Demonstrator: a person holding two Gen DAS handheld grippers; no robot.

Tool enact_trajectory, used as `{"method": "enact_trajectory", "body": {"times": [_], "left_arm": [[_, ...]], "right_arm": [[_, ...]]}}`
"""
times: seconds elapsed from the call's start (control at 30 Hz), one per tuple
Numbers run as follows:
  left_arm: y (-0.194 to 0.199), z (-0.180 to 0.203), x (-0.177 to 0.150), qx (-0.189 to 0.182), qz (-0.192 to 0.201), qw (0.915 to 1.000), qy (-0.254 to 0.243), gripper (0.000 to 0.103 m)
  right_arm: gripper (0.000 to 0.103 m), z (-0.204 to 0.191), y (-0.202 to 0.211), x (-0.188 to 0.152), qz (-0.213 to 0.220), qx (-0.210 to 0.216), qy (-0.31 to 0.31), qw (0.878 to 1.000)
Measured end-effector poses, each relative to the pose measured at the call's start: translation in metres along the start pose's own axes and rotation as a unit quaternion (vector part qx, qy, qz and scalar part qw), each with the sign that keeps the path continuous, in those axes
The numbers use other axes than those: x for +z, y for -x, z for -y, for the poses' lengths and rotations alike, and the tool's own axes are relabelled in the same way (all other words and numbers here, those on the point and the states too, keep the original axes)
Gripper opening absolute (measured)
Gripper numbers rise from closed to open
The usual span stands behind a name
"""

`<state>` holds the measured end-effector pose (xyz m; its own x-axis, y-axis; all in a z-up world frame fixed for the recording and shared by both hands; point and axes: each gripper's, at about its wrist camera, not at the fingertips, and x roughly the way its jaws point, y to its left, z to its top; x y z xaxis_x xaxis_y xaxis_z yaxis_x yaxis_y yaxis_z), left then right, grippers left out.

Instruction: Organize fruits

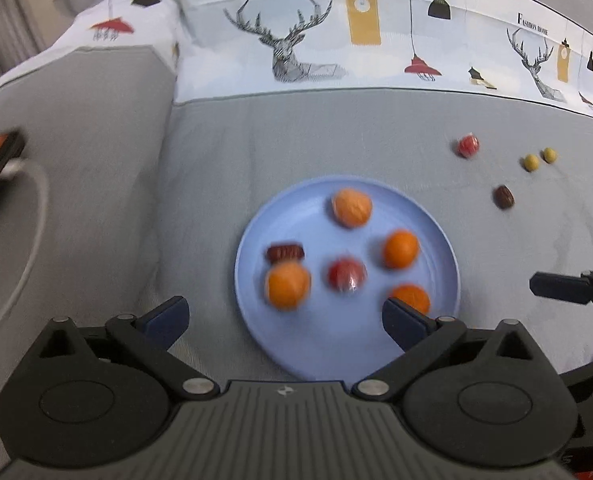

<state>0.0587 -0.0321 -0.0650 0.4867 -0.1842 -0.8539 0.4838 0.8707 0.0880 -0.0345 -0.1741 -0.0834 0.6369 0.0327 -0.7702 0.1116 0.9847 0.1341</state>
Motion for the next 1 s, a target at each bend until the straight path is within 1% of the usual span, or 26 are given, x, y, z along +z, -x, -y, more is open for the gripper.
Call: {"method": "enact_trajectory", "body": {"times": [0.17, 0.27, 0.37, 0.5, 0.6, 0.83, 1.0], "left_arm": [[0.03, -0.002, -0.028, 0.007, -0.01, 0.9999, 0.01, 0.103], [0.048, -0.006, -0.039, 0.016, -0.003, 0.9995, 0.025, 0.103], [0.066, -0.007, -0.048, 0.015, 0.006, 0.9992, 0.037, 0.103], [0.089, -0.002, -0.056, 0.021, 0.029, 0.9988, 0.032, 0.103], [0.102, 0.003, -0.06, 0.026, 0.042, 0.9984, 0.028, 0.103], [0.121, 0.009, -0.07, 0.031, 0.057, 0.9976, 0.025, 0.103], [0.129, 0.012, -0.073, 0.034, 0.066, 0.997, 0.025, 0.103]], "right_arm": [[0.099, -0.008, 0.032, -0.023, -0.006, 0.009, -0.031, 0.999], [0.1, -0.016, 0.05, -0.032, 0.009, -0.003, -0.037, 0.999], [0.102, -0.023, 0.066, -0.036, 0.027, -0.016, -0.034, 0.999], [0.102, -0.03, 0.088, -0.04, 0.052, -0.019, -0.029, 0.998], [0.102, -0.033, 0.1, -0.045, 0.062, -0.022, -0.026, 0.998], [0.102, -0.039, 0.121, -0.055, 0.081, -0.028, -0.013, 0.996], [0.102, -0.04, 0.128, -0.057, 0.09, -0.031, -0.006, 0.995]]}}
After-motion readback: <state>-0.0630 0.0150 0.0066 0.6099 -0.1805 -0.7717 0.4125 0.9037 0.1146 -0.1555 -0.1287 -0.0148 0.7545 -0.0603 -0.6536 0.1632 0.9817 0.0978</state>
